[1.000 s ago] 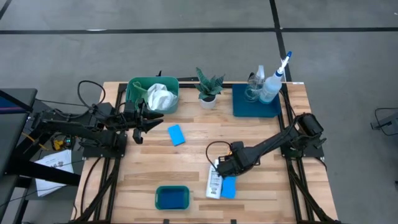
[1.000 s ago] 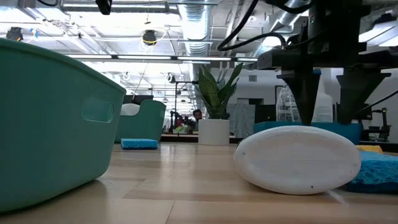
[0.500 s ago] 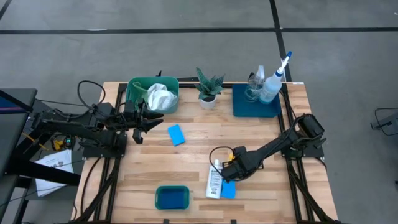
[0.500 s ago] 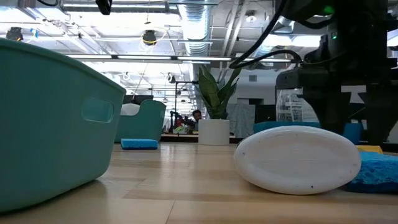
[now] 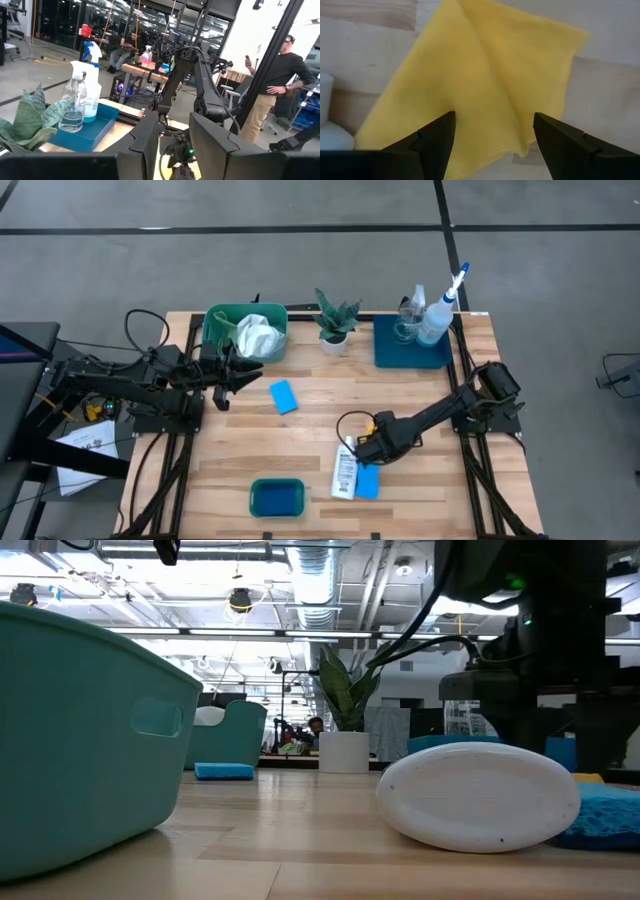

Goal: Pick & Place Kitchen Items
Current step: Put the yellow microfiber cloth into the top green bin

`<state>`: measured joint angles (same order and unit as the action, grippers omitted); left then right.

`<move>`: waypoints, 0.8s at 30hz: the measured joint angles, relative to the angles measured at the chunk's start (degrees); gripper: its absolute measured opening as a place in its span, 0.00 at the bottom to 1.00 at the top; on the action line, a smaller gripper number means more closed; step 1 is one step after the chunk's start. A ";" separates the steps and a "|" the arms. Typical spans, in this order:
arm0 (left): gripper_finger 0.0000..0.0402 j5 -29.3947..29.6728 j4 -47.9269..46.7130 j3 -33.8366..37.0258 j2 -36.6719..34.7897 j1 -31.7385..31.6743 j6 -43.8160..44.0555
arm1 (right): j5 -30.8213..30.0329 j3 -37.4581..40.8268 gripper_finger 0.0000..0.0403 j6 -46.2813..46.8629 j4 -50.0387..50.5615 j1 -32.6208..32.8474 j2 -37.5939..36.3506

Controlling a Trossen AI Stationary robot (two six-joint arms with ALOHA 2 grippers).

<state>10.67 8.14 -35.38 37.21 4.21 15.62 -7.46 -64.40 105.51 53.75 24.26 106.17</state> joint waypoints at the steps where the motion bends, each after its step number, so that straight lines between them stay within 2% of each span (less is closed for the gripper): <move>1: 0.26 0.01 0.00 0.00 0.00 0.00 0.18 | -0.08 0.00 0.65 -0.65 -0.02 -0.22 0.00; 7: 0.26 0.00 0.01 0.00 0.00 0.22 1.40 | -0.67 0.00 0.65 -2.08 -0.04 -0.87 0.00; 18: 0.26 0.01 0.00 0.00 0.00 0.22 1.88 | -6.52 0.00 0.65 -2.03 1.39 -2.51 -2.93; 24: 0.26 0.01 -0.26 0.00 0.02 0.22 2.82 | -6.66 0.00 0.65 -2.69 -0.31 -5.15 -2.74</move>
<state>10.68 7.88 -35.38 37.23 4.43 18.44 -14.12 -64.40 102.82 53.44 19.11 103.43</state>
